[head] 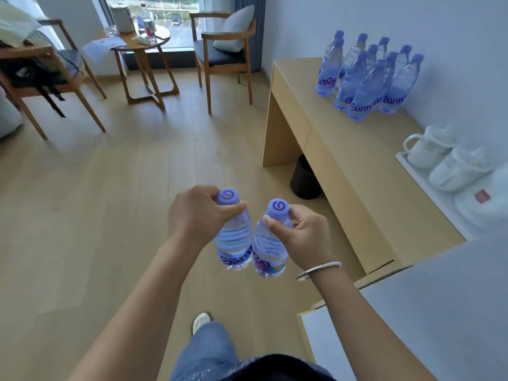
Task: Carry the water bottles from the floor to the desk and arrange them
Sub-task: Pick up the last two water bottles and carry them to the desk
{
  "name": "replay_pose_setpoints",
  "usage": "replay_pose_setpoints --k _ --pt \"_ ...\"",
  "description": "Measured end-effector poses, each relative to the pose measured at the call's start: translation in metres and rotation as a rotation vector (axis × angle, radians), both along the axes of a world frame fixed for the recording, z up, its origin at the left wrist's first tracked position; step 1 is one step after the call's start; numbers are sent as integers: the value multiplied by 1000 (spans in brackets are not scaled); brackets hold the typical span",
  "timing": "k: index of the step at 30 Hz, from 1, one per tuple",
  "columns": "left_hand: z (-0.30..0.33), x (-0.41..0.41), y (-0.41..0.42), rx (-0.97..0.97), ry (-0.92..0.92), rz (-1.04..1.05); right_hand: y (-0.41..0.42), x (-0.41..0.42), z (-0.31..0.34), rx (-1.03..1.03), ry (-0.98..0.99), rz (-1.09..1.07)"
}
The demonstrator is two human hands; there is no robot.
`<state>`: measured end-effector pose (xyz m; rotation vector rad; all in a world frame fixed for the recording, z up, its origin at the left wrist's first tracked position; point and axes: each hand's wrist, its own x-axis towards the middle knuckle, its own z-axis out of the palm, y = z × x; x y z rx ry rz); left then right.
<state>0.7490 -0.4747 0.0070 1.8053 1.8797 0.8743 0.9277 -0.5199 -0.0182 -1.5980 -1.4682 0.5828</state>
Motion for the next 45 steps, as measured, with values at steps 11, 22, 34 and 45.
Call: replay_pose_setpoints --k 11,22,34,45 --pt "11 -2 233 18 53 -208 189 -9 10 -18 97 -229" --pt "22 60 420 58 36 -445 328 44 6 -44 131 -632" --pt "23 225 562 108 72 -556 489 178 11 59 56 -729" --pt "10 324 638 50 165 -743 552 235 -9 0 73 -891"
